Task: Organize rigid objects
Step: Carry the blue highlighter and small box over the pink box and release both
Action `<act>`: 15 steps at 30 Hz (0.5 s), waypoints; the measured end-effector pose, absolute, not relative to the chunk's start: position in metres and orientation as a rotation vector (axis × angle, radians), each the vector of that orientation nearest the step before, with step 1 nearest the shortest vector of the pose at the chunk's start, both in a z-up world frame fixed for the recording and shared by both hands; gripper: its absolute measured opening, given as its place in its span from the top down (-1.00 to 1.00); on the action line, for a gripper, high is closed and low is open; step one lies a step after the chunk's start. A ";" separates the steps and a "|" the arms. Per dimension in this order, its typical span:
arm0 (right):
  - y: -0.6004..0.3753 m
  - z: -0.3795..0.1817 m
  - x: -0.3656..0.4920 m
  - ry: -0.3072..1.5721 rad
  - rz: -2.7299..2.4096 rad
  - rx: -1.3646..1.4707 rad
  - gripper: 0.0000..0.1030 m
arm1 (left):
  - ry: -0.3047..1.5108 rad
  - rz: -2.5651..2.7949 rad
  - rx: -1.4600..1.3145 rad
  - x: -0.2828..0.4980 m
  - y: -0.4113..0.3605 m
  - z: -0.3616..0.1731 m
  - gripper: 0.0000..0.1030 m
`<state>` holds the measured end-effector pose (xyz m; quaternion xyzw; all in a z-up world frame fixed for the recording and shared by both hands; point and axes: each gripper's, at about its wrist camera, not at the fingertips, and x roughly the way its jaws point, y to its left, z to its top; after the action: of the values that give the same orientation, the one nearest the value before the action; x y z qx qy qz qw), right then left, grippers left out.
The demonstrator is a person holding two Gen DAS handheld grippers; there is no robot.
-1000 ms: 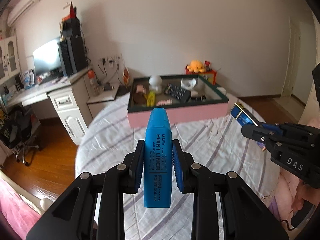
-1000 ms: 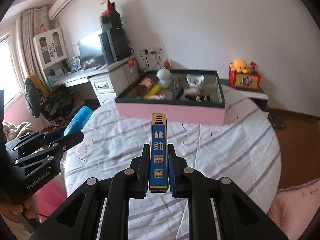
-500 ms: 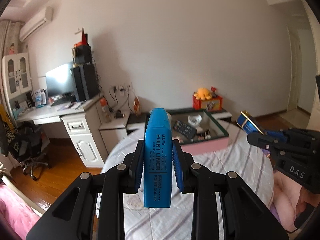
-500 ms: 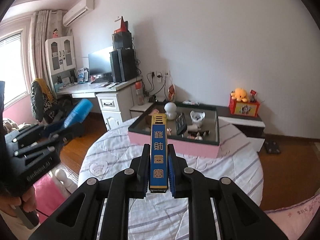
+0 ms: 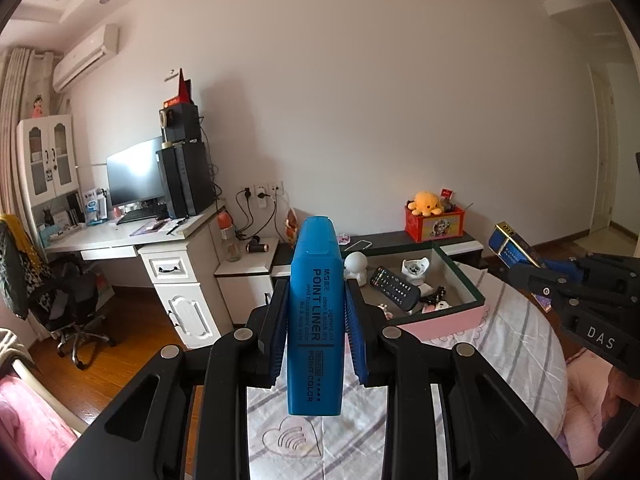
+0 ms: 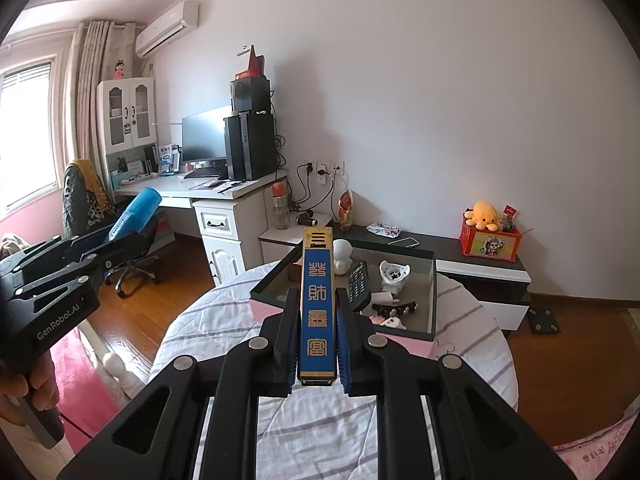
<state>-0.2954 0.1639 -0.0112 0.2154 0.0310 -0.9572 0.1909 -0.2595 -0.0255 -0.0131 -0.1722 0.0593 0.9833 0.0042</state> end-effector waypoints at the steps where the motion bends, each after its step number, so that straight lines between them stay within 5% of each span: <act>1: 0.165 -0.012 -0.299 0.085 -2.690 0.606 0.69 | 0.187 3.081 -0.539 -0.263 -0.024 -0.014 0.48; 15: 0.171 -0.032 -0.397 0.150 -2.686 0.734 0.69 | 0.245 2.969 -0.691 -0.397 -0.005 -0.032 0.48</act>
<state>-0.3965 0.1710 -0.0321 0.2591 0.0529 -0.9483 0.1754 -0.3971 -0.0053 -0.0324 -0.2257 0.0801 0.9700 0.0415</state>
